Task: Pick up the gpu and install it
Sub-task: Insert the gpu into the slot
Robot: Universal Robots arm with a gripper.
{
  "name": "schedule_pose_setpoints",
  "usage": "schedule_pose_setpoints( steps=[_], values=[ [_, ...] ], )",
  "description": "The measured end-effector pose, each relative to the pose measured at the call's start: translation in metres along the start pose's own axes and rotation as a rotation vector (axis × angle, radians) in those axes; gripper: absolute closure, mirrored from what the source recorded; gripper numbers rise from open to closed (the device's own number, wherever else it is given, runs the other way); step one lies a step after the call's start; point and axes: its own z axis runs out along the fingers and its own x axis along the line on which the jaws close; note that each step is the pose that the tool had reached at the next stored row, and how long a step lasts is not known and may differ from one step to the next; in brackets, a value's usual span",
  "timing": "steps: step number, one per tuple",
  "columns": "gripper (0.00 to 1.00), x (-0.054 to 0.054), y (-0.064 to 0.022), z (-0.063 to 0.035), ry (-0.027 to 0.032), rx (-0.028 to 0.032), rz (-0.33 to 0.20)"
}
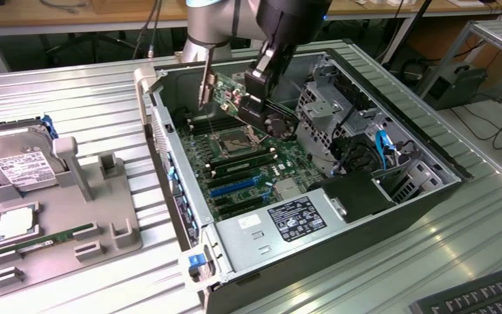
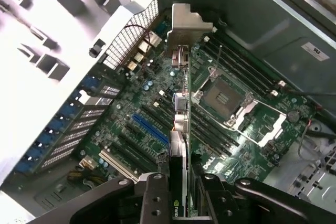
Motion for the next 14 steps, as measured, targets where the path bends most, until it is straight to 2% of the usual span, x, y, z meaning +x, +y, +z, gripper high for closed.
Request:
schedule_pose_setpoints(
  steps=[4, 14],
  values=[
    [0.74, -0.0001, -0.0002, 0.0017, 0.0045, 0.0029, -0.077],
    [0.74, -0.0001, -0.0005, 0.0047, 0.0097, 0.0142, -0.255]
  ],
)
